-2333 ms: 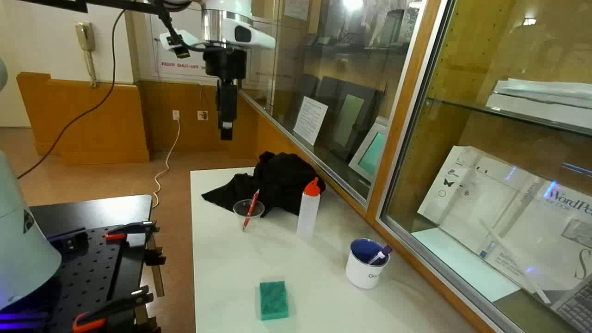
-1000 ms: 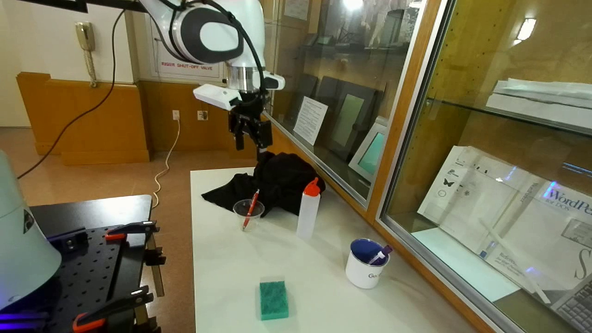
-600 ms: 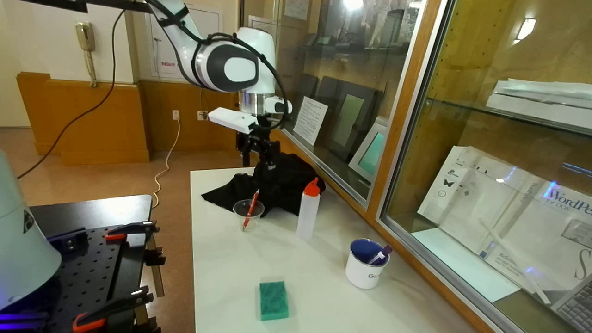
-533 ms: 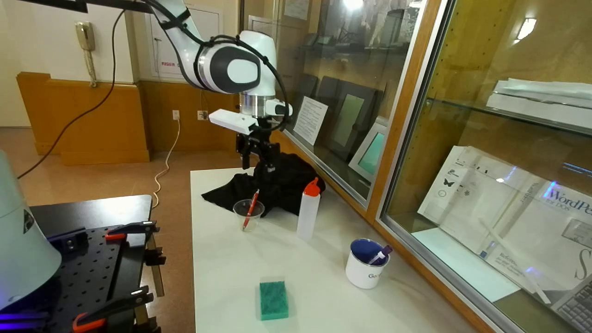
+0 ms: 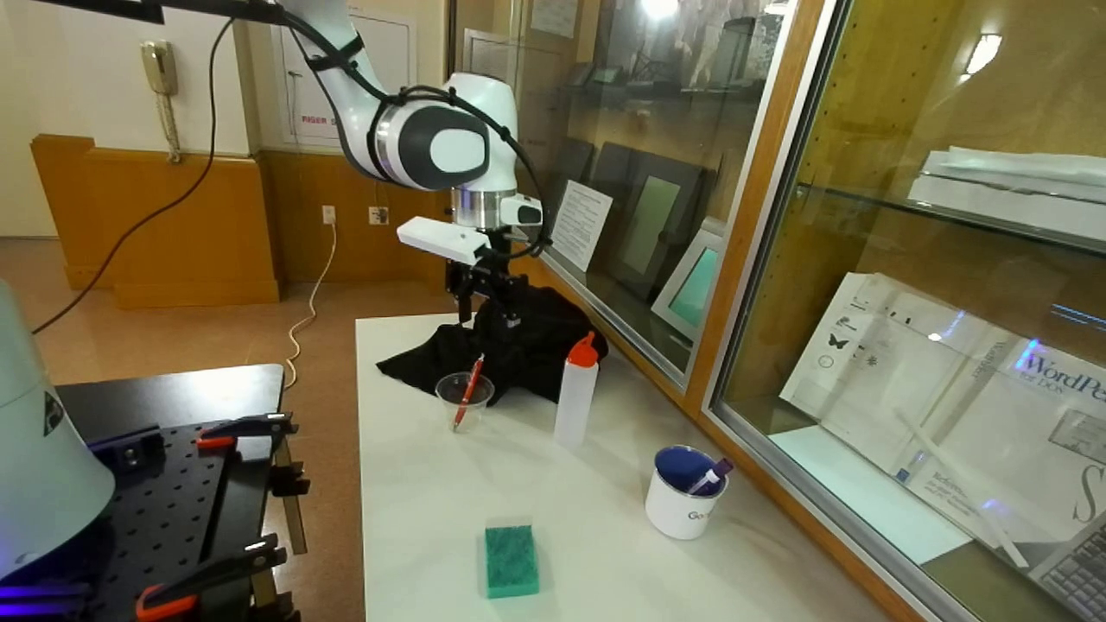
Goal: Remove the pen out of the cup
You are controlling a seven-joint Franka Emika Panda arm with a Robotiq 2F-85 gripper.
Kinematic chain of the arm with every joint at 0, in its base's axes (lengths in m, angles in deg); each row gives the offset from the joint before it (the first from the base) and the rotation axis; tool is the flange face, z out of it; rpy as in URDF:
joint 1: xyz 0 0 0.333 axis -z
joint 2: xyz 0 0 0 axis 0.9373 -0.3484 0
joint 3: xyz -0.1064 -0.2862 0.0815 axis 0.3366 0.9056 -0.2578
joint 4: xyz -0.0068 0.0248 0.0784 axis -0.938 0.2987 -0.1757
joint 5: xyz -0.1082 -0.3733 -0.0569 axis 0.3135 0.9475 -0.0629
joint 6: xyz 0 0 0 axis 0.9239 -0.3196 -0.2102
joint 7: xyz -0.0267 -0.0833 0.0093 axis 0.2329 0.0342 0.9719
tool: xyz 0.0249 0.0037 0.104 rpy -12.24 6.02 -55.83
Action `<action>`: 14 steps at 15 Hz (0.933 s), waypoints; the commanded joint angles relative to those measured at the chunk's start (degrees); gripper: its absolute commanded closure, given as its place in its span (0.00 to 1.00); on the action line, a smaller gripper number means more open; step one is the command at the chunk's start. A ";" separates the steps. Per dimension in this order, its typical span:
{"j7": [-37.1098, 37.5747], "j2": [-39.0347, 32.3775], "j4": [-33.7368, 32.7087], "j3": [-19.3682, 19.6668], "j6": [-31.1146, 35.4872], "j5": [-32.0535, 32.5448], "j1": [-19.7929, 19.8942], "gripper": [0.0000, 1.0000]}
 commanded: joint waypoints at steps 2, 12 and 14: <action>-6.16 -6.35 -0.70 -2.10 8.77 -2.79 1.41 0.00; -11.86 -17.19 -3.79 -9.22 16.86 -4.02 6.30 0.17; -11.58 -18.19 -4.60 -9.00 16.97 -3.51 6.33 0.17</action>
